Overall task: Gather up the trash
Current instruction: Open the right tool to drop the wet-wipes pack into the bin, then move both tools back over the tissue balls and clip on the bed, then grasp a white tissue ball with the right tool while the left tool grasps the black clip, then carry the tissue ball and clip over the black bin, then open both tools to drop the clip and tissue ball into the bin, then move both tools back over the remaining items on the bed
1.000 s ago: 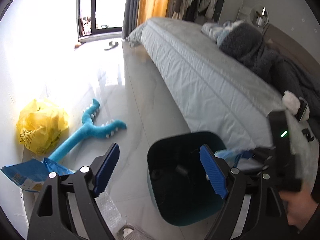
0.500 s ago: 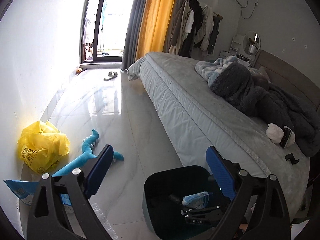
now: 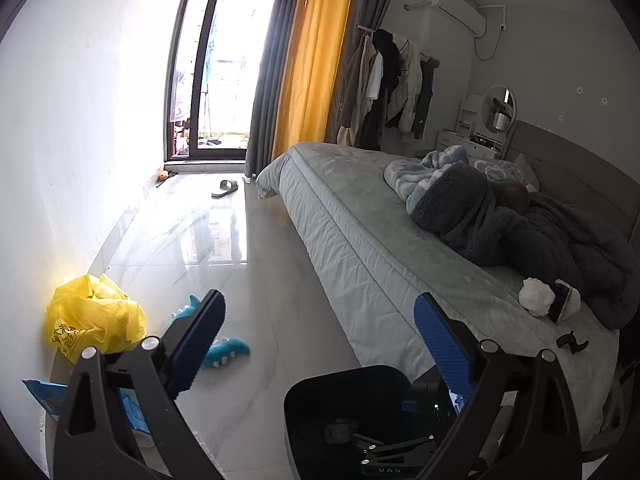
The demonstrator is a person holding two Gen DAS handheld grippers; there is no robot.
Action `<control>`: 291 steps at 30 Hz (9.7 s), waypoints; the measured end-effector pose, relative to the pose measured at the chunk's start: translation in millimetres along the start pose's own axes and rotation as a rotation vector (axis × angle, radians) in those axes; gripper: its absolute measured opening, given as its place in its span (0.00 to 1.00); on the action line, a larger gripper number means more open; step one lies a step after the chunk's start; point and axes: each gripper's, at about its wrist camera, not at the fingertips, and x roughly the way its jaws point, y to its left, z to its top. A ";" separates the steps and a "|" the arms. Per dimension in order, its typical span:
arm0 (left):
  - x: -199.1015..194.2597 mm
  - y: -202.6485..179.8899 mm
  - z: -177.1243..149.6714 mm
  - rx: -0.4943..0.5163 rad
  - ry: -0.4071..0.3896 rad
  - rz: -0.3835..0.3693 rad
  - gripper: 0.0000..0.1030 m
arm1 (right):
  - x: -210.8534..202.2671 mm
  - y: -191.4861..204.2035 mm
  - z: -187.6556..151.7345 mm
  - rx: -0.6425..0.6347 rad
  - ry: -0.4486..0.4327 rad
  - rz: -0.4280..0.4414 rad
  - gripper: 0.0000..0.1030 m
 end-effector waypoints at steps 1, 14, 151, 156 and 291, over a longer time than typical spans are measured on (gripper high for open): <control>-1.7 -2.1 1.2 0.000 -0.006 0.000 0.94 | -5.6 0.9 1.1 -0.003 -0.013 0.004 0.89; -0.7 -42.1 10.4 0.015 -0.041 -0.003 0.95 | -104.7 0.7 6.6 -0.115 -0.260 0.047 0.91; 100.2 -278.8 -62.0 0.246 0.295 -0.394 0.47 | -280.2 -316.9 -105.6 0.336 -0.422 -0.078 0.43; 94.8 -258.3 -59.5 0.227 0.281 -0.348 0.47 | -279.4 -295.6 -102.3 0.306 -0.440 -0.054 0.43; -10.3 -43.1 37.7 -0.022 -0.122 -0.014 0.96 | -14.1 0.2 10.4 -0.069 0.018 0.094 0.77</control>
